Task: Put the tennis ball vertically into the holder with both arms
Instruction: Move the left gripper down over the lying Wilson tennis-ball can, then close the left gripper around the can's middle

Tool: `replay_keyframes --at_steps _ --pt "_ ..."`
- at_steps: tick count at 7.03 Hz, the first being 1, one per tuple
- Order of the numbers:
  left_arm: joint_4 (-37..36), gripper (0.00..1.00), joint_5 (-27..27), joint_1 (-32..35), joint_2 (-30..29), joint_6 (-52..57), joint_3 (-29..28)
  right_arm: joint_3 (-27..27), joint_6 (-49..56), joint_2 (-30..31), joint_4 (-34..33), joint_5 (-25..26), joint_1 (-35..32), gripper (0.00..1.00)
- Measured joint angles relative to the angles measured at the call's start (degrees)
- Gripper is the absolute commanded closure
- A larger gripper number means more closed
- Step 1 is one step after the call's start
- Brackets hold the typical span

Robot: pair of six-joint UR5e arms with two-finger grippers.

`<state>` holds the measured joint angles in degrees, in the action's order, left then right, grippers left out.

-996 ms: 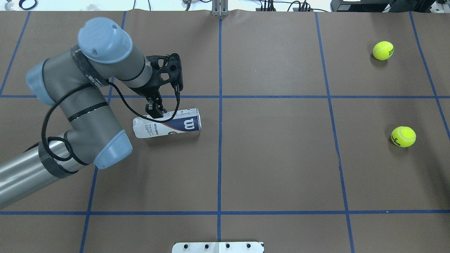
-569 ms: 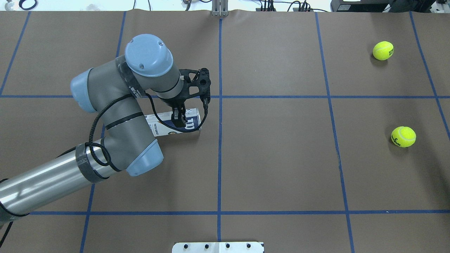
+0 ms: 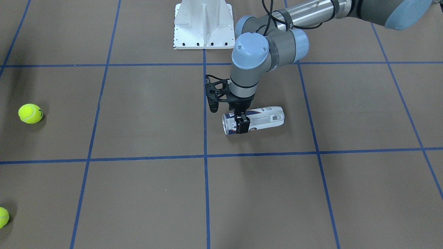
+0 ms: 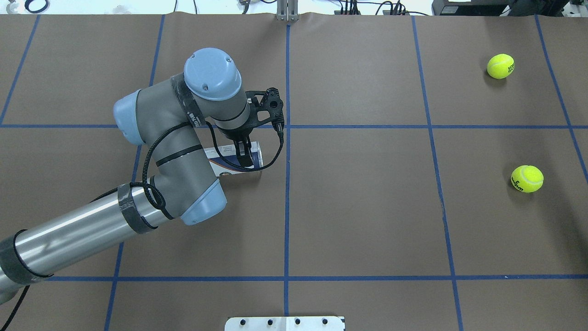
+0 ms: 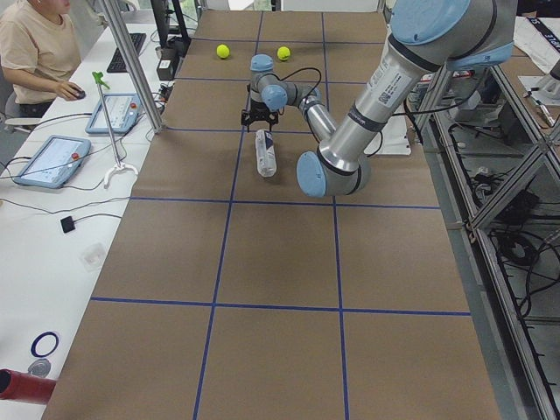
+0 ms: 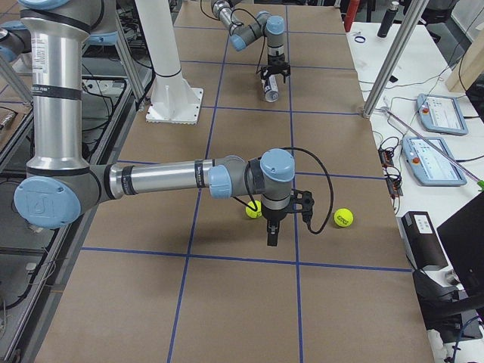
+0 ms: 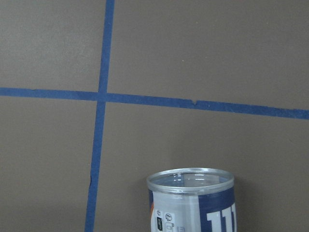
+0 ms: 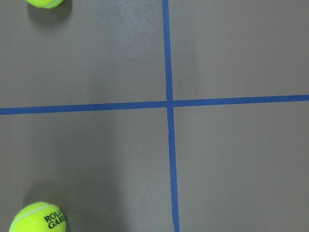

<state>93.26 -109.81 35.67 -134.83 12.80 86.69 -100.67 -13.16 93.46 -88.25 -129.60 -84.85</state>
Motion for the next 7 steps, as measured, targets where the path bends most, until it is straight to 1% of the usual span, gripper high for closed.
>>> replay_keyframes --at_steps 3,5,7 --pt "0.61 0.0 -0.05 -0.99 -0.24 -2.11 -0.84 0.13 -0.01 -0.03 0.01 0.04 0.03 0.0" --pt "3.65 0.0 0.01 -1.54 -0.77 -2.25 -3.73 0.22 0.05 -0.03 0.07 0.04 0.03 0.0" --pt "5.15 0.0 0.05 -2.07 -0.92 -2.2 -5.83 0.28 0.06 -0.03 0.1 0.04 0.03 0.0"
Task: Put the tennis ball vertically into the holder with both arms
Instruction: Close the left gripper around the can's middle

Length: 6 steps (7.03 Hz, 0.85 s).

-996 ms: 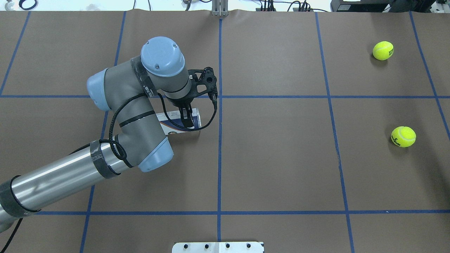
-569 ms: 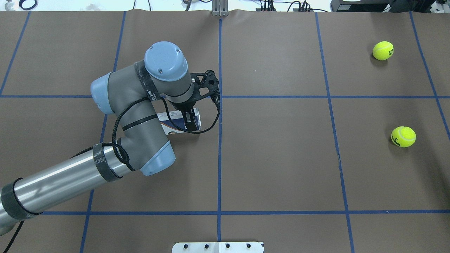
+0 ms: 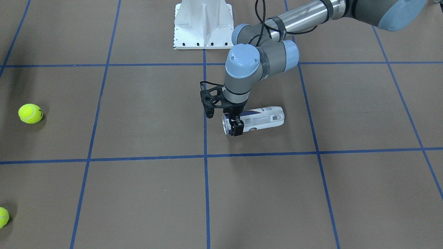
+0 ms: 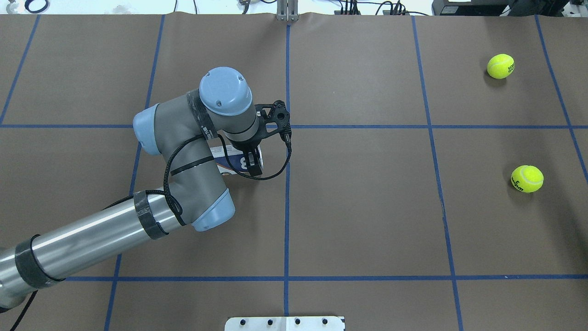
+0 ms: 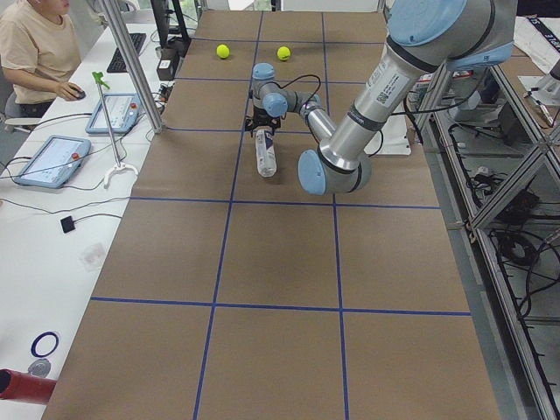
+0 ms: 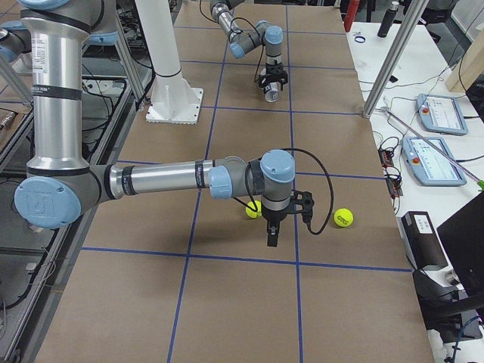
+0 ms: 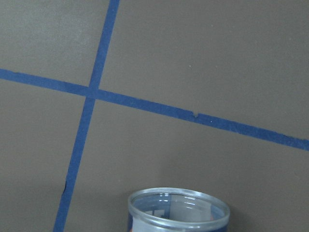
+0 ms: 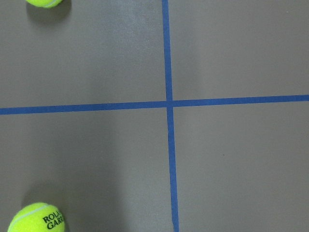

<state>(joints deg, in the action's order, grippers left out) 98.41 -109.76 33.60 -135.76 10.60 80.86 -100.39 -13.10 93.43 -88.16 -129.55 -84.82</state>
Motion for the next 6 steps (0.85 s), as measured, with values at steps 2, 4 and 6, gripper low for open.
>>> replay_keyframes --at_steps 2,4,6 --pt "0.32 0.0 0.06 -0.73 -0.03 0.01 -0.64 0.01 0.0 0.0 0.0 0.0 0.0 0.0" --pt "1.31 0.0 0.09 -1.22 -0.03 -0.04 -1.41 0.02 0.0 0.0 0.0 0.02 0.0 0.0" --pt "3.11 0.01 0.09 -1.6 -0.06 -0.03 -2.75 0.02 0.0 0.0 0.0 0.08 0.0 0.0"
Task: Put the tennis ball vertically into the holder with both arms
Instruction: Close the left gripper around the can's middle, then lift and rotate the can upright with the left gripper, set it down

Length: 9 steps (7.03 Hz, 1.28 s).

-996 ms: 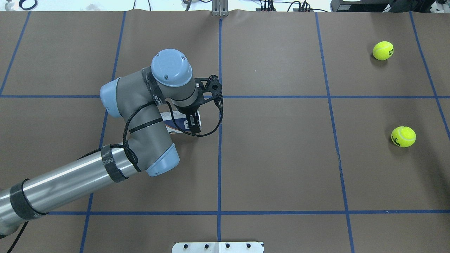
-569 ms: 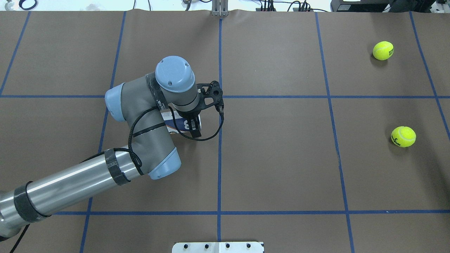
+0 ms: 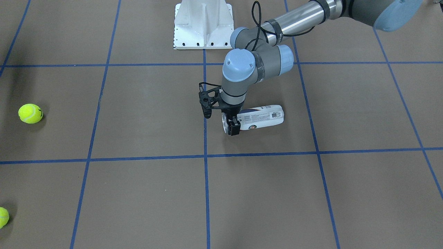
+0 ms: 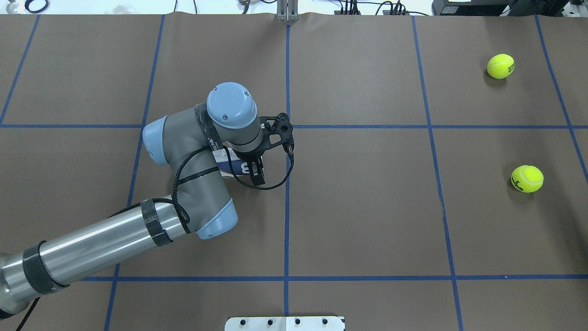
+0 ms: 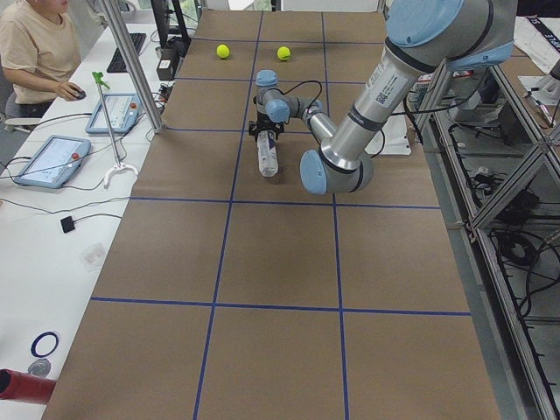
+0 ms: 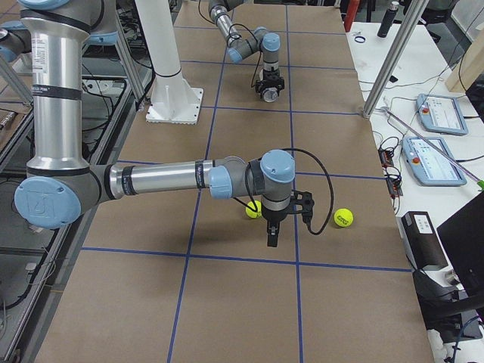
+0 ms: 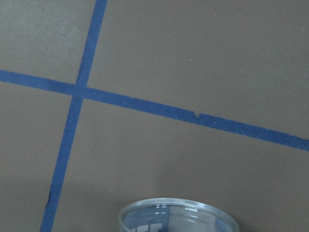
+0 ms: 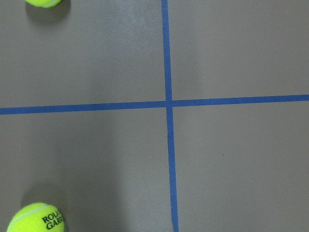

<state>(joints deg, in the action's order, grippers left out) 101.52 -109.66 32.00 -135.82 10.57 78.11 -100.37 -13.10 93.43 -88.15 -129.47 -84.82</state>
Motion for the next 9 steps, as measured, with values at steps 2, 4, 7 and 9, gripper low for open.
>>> replay_keyframes --at_steps 2,4,7,9 --pt "0.39 0.15 -0.01 -0.08 -0.01 0.08 -0.26 0.0 0.0 0.0 0.0 -0.01 0.0 0.0" --pt "0.37 0.31 0.1 -0.05 -0.01 0.25 -0.22 0.0 0.0 0.0 0.0 -0.07 0.0 0.0" --pt "0.31 0.3 0.08 0.31 -0.15 0.41 0.74 0.0 0.0 0.0 0.0 -0.1 0.0 0.0" --pt "0.45 0.3 -0.2 2.01 -0.42 0.33 4.62 0.0 0.0 0.0 0.0 -0.15 0.0 0.0"
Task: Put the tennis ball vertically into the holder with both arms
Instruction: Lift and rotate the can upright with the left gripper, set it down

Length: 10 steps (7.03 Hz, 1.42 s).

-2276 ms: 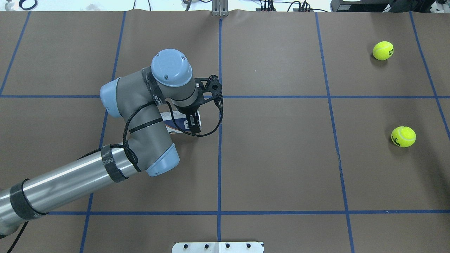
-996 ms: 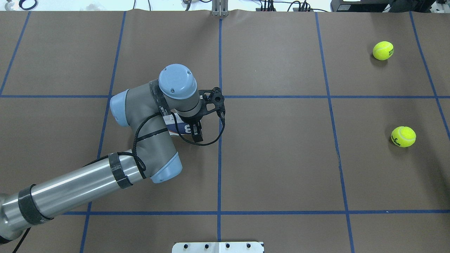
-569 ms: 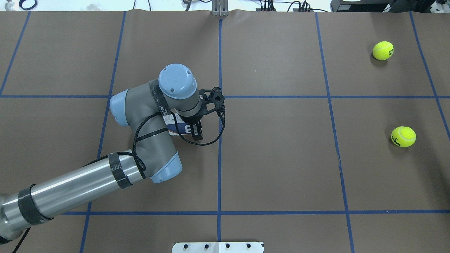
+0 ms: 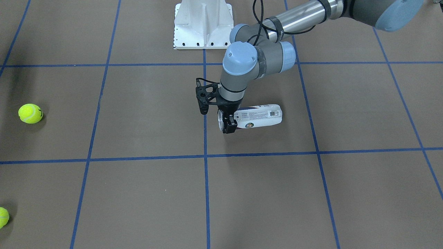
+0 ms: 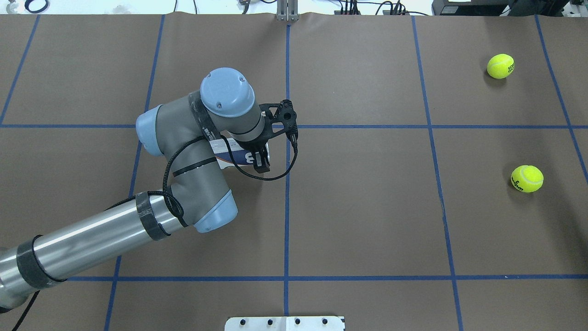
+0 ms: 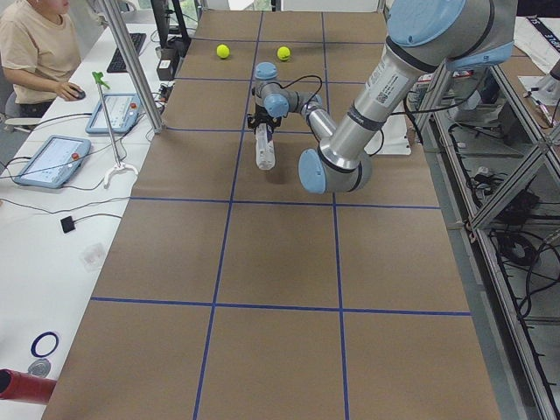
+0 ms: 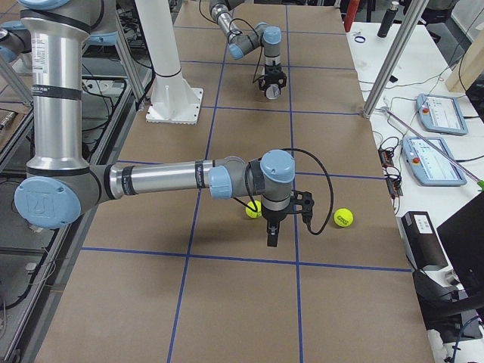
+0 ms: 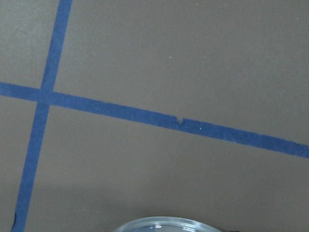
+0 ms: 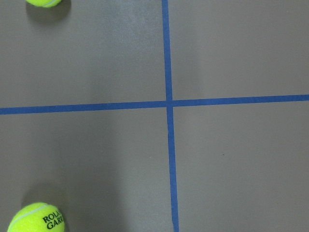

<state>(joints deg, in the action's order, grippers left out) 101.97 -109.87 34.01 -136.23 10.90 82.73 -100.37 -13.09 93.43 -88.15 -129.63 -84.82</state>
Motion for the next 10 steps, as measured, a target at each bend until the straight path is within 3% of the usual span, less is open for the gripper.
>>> replay_keyframes --at_steps 2,3,5,7,10 --pt "2.37 0.29 -0.23 2.81 -0.42 -1.84 5.68 -0.05 0.0 0.0 0.0 -0.01 0.0 0.0" --pt "7.63 0.27 -0.3 3.6 -0.42 -5.92 7.23 -0.07 0.0 0.0 0.0 -0.01 0.0 0.0" --pt "25.03 0.23 -0.26 3.97 -0.02 -17.16 6.66 -0.09 0.0 0.0 0.0 -0.01 0.0 0.0" --pt "46.59 0.23 0.98 3.97 0.15 -27.8 1.63 -0.09 0.0 0.0 0.0 -0.01 0.0 0.0" --pt "74.7 0.24 14.26 3.41 -0.16 -38.75 -6.69 -0.14 0.0 -0.07 0.0 -0.01 0.0 0.0"
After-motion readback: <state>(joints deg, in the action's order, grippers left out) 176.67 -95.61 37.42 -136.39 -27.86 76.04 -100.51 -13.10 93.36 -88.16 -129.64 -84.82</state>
